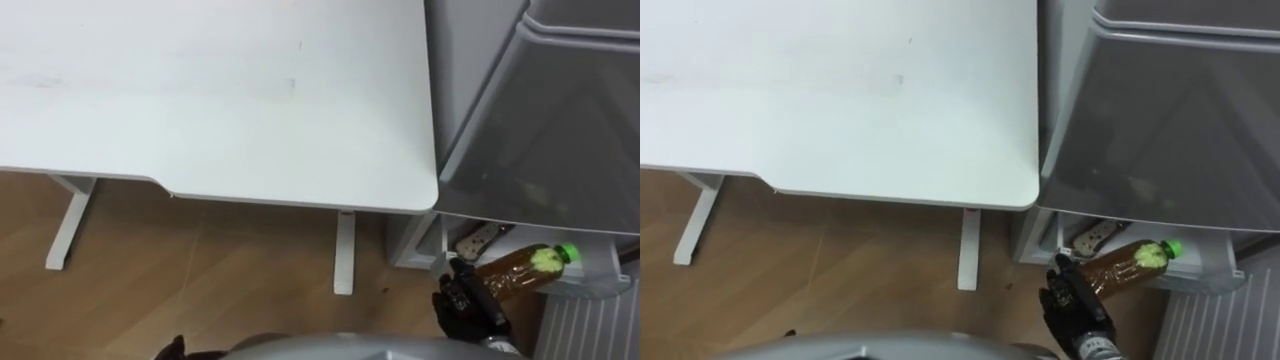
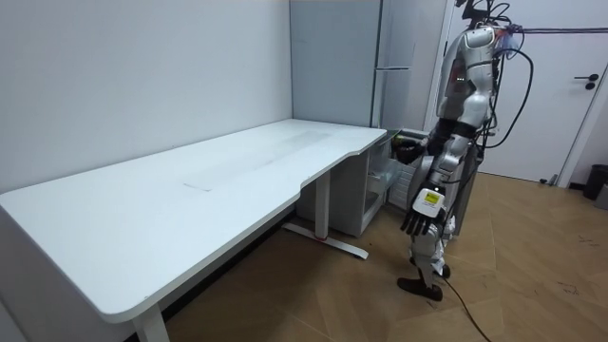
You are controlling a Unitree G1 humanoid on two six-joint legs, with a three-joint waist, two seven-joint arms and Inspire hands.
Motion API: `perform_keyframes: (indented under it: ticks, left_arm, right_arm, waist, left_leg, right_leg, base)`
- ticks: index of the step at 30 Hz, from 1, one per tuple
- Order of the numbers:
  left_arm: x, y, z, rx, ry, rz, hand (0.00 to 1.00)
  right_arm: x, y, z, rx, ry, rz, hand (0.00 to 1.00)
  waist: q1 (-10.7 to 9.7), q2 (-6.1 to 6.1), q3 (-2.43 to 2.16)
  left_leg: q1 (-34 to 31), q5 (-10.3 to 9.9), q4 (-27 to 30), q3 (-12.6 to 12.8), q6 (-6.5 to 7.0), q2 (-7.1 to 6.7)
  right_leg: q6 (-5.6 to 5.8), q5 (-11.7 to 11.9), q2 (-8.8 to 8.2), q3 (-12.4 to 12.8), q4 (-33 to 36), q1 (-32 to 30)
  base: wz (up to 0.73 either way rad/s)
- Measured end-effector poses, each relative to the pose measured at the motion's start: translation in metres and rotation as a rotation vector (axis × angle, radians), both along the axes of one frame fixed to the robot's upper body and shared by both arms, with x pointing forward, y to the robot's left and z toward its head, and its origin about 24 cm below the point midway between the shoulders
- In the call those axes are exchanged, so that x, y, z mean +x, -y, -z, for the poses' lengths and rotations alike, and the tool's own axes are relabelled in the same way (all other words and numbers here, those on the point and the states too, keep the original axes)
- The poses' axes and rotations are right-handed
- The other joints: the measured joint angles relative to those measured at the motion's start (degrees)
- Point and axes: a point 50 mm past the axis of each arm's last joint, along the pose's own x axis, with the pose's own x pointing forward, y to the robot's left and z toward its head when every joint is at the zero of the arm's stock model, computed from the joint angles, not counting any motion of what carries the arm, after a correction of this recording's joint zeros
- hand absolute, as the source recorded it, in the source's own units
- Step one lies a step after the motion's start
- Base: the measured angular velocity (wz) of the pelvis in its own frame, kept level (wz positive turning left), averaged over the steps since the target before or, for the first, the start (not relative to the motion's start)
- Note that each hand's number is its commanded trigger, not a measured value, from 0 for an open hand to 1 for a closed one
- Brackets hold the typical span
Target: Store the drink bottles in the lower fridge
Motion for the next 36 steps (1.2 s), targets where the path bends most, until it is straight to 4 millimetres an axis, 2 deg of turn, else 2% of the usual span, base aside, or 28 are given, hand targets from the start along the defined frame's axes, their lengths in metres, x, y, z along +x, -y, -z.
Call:
perform_keyframes:
  ticks: [5,10,14,16,18,26,33,36]
  left_arm:
    - [-0.004,-0.001,0.0,0.006,-0.03,0.054,0.0]
    - [-0.017,-0.001,0.001,0.013,-0.107,0.114,0.0]
    - [-0.017,0.0,0.001,-0.006,-0.117,0.136,0.0]
    - [-0.013,0.0,0.001,-0.008,-0.106,0.149,0.0]
    - [-0.01,-0.001,0.0,-0.006,-0.095,0.153,0.0]
    - [0.008,-0.009,-0.002,0.018,-0.075,0.203,0.0]
    - [0.036,-0.011,-0.003,0.024,-0.045,0.271,0.0]
    - [0.046,-0.011,-0.004,0.026,-0.027,0.296,0.0]
  right_arm:
    - [0.011,0.005,-0.003,-0.002,-0.002,0.051,1.0]
    - [0.017,0.01,-0.003,0.018,-0.024,0.116,1.0]
    - [0.028,0.017,-0.006,0.031,-0.02,0.207,1.0]
    - [0.04,0.021,-0.009,0.039,-0.005,0.253,1.0]
    - [0.043,0.023,-0.01,0.042,-0.004,0.275,1.0]
    - [0.069,0.032,-0.016,0.031,-0.036,0.311,1.0]
    - [0.096,0.028,-0.021,0.037,-0.058,0.302,1.0]
    - [0.106,0.026,-0.025,0.04,-0.059,0.295,1.0]
  waist:
    - [-0.03,0.02,0.0]
    - [-0.02,0.0,-0.02]
    - [0.04,0.05,-0.04]
    - [-0.04,0.17,-0.07]
    - [-0.36,0.15,-0.04]
    - [-0.1,0.0,-0.08]
    - [-0.08,0.11,0.37]
    - [0.06,0.18,0.38]
  left_leg:
    - [-0.58,0.01,0.74,-1.25,-0.02,-0.14]
    - [-0.76,0.03,1.14,-2.41,-0.04,-0.33]
    - [-2.25,0.1,2.37,-3.58,0.02,-0.84]
    - [-4.44,0.17,3.64,-3.75,0.08,-0.93]
    - [-5.79,0.24,4.49,-4.37,0.14,-1.1]
    - [-11.59,2.3,4.67,-5.55,0.57,-1.85]
    - [-16.7,3.64,4.59,-6.33,0.46,-1.97]
    - [-17.76,3.87,4.22,-6.67,0.24,-1.97]
  right_leg:
    - [0.0,0.0,-0.02,-1.59,-0.02,0.33]
    - [0.01,0.0,-0.11,-2.91,0.0,0.75]
    - [0.25,-0.17,-0.33,-3.85,-0.06,0.18]
    - [0.27,-0.19,-0.47,-4.82,0.0,-1.21]
    - [0.26,-0.18,-0.54,-5.76,0.06,-1.91]
    - [0.29,0.34,-1.0,-6.59,0.45,-7.32]
    - [-0.13,0.85,-1.3,-7.43,2.26,-13.23]
    - [-0.22,0.91,-1.26,-7.69,2.25,-14.41]
  base:
    - [0.17]
    - [0.11]
    - [0.18]
    - [0.11]
    - [0.18]
    - [0.11]
    - [0.04]
    - [0.04]
